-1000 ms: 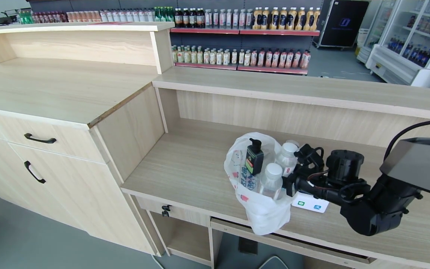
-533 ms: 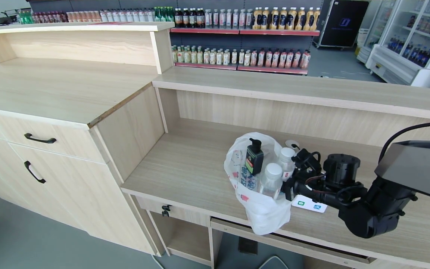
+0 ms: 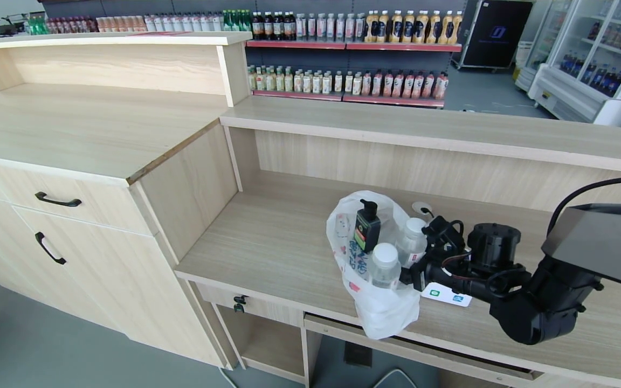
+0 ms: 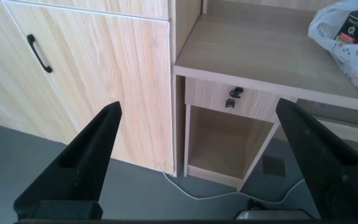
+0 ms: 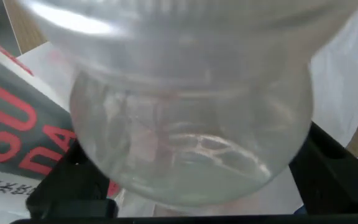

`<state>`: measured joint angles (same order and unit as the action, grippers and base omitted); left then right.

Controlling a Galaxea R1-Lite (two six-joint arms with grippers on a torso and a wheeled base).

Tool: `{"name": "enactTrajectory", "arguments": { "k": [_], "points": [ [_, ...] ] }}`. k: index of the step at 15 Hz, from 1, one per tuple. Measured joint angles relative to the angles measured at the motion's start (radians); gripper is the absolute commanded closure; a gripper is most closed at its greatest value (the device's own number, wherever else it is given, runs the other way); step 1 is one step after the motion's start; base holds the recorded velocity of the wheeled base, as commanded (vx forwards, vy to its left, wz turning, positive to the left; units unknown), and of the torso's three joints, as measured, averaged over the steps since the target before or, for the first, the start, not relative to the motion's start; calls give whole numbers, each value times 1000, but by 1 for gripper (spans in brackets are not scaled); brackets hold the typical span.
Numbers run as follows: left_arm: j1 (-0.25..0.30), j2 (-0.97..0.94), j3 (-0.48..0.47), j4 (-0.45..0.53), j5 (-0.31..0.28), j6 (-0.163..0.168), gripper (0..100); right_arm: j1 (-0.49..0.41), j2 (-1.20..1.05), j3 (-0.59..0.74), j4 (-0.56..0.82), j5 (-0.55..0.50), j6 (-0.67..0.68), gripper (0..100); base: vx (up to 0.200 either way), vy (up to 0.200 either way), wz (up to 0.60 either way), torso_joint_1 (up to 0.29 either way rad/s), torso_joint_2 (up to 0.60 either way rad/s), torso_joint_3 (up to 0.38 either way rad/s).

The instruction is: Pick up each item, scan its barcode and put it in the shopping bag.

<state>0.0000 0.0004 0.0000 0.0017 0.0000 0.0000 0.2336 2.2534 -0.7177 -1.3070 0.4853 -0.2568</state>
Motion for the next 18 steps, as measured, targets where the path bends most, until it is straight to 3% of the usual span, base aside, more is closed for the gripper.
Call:
{"name": "enactTrajectory", "arguments": {
  "k": [12,16,18],
  "points": [
    [0,0,0,0,0,0,0,-19,-181,-26,90,1,61,0,0,0,0,0,0,0],
    [0,0,0,0,0,0,0,-62,-288,-39,186,-12,41,0,0,0,0,0,0,0],
    [0,0,0,0,0,0,0,-87,-376,-25,263,-58,-32,0,0,0,0,0,0,0]
  ]
}}
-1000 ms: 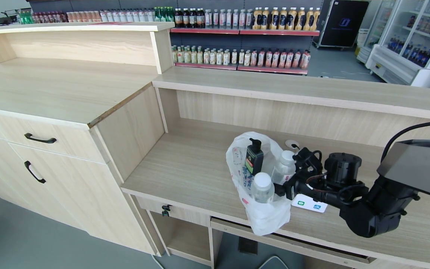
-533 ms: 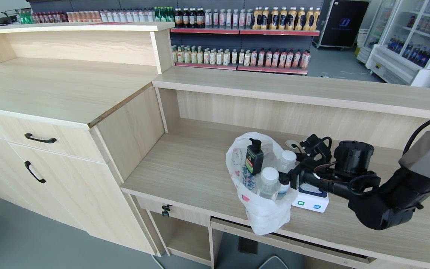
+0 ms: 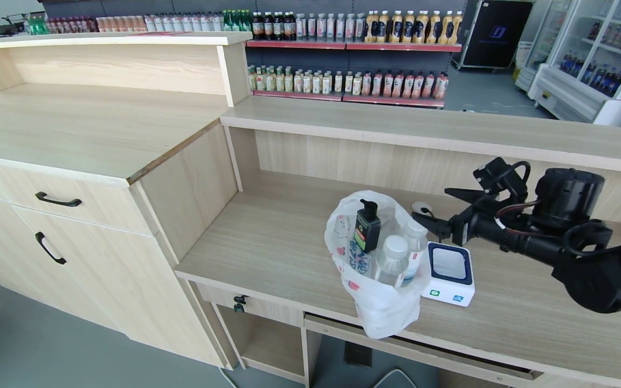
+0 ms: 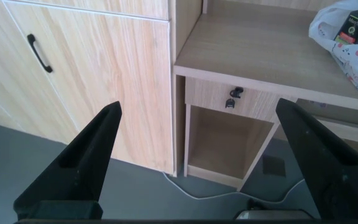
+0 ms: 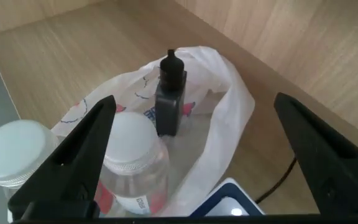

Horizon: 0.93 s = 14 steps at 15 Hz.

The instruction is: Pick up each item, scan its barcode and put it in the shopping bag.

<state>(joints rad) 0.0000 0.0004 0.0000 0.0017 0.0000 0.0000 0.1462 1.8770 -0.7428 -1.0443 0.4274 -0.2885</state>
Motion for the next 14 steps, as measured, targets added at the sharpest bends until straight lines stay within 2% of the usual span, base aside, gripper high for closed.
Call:
{"name": "enactTrajectory", "arguments": {
  "k": [1,4,9,12,14],
  "points": [
    [0,0,0,0,0,0,0,-17,-49,10,42,-21,-45,0,0,0,0,0,0,0],
    [0,0,0,0,0,0,0,-78,-211,25,143,-58,-91,0,0,0,-600,1,2,1],
    [0,0,0,0,0,0,0,-160,-465,58,316,-163,85,0,0,0,-600,2,-3,4],
    [0,0,0,0,0,0,0,-174,-578,169,331,-196,216,0,0,0,0,0,0,0],
    [0,0,0,0,0,0,0,-174,-661,286,331,-198,246,0,0,0,0,0,0,0]
  ]
}}
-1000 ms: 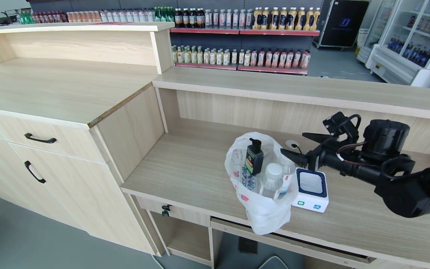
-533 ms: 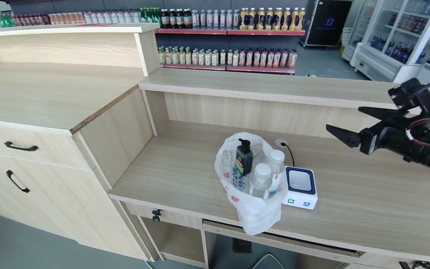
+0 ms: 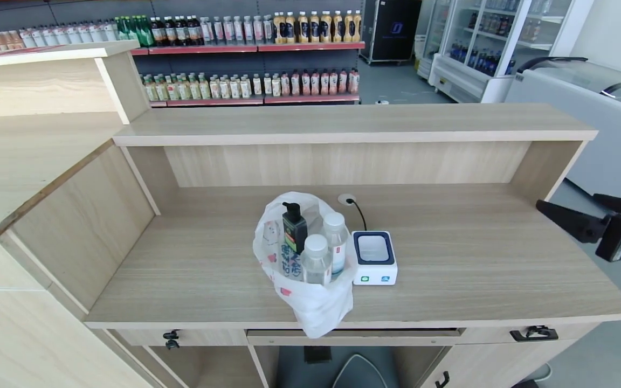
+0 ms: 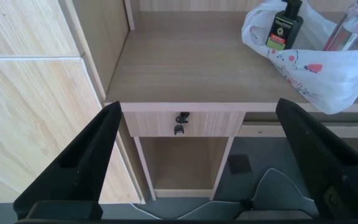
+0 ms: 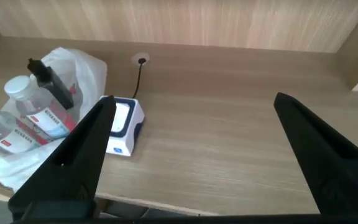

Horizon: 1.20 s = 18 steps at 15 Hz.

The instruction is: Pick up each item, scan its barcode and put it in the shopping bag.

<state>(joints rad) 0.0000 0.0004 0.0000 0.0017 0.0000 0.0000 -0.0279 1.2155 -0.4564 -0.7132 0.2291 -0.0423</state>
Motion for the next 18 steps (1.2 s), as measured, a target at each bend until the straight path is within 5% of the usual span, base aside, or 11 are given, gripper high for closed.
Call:
{"name": "enactTrajectory", "arguments": {
  "k": [7,14,18],
  "points": [
    [0,0,0,0,0,0,0,-2,-445,390,84,-43,10,0,0,0,0,0,0,0],
    [0,0,0,0,0,0,0,13,-915,454,570,-115,36,0,0,0,0,0,0,0],
    [0,0,0,0,0,0,0,33,-1140,456,647,-106,55,0,0,0,0,0,0,0]
  ]
}}
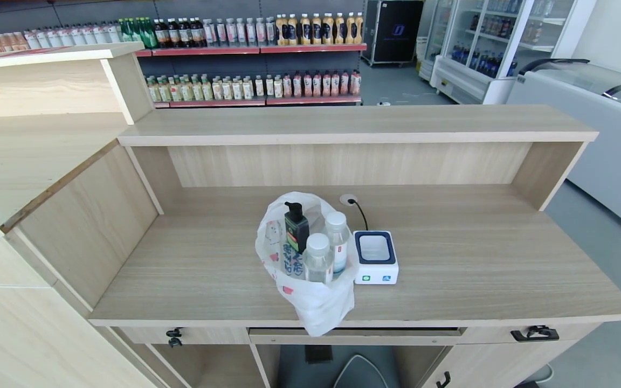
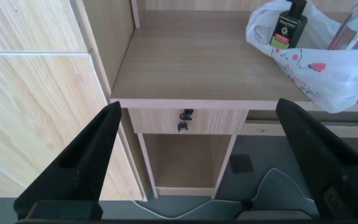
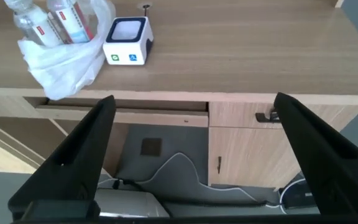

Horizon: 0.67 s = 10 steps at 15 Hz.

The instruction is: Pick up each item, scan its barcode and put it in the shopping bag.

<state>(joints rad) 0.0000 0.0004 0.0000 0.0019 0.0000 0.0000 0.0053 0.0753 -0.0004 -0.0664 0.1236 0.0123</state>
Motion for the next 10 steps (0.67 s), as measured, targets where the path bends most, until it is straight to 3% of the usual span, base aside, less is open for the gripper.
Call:
{"name": "enactTrajectory", "arguments": {
  "k": [10],
  "points": [
    [0,0,0,0,0,0,0,2,-79,0,-4,-9,54,0,0,0,0,0,0,0]
  ]
}}
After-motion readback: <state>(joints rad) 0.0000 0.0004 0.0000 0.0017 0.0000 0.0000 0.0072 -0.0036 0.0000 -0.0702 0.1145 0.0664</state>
